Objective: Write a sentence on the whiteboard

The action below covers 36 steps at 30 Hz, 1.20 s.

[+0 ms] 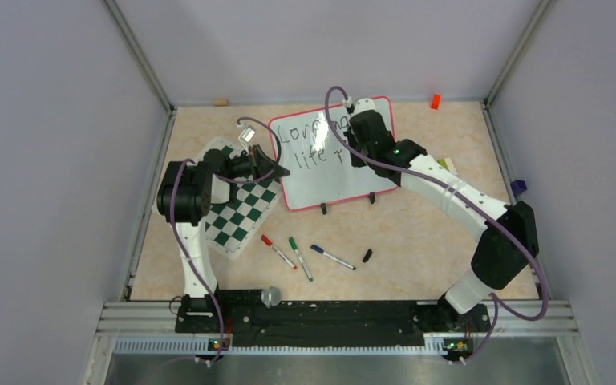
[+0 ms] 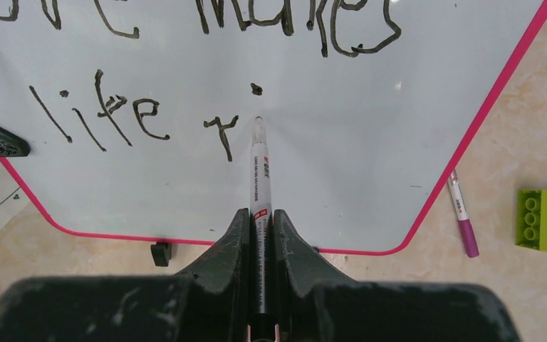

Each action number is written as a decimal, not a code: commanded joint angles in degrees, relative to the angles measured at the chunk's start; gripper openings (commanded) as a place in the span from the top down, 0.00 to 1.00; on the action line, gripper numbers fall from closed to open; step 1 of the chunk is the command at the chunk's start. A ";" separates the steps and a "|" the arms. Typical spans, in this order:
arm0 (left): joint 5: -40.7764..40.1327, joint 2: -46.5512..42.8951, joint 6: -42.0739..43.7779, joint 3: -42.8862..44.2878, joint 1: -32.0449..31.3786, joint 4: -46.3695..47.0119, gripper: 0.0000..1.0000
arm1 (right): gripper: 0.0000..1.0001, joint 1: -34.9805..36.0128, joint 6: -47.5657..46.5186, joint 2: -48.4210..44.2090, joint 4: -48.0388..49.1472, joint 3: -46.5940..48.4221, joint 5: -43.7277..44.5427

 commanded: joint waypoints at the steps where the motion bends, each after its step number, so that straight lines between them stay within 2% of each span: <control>1: 1.62 -1.79 4.66 -0.38 -0.08 6.64 1.00 | 1.00 -0.43 1.16 -2.27 0.84 -0.62 -0.29; 24: 1.62 -1.92 4.83 -0.43 -0.09 6.64 1.00 | 1.00 -0.38 -0.11 4.11 1.42 5.08 1.46; 36: 1.70 -1.86 4.77 -0.40 -0.13 6.64 1.00 | 1.00 -0.42 2.10 0.18 0.83 -2.16 0.42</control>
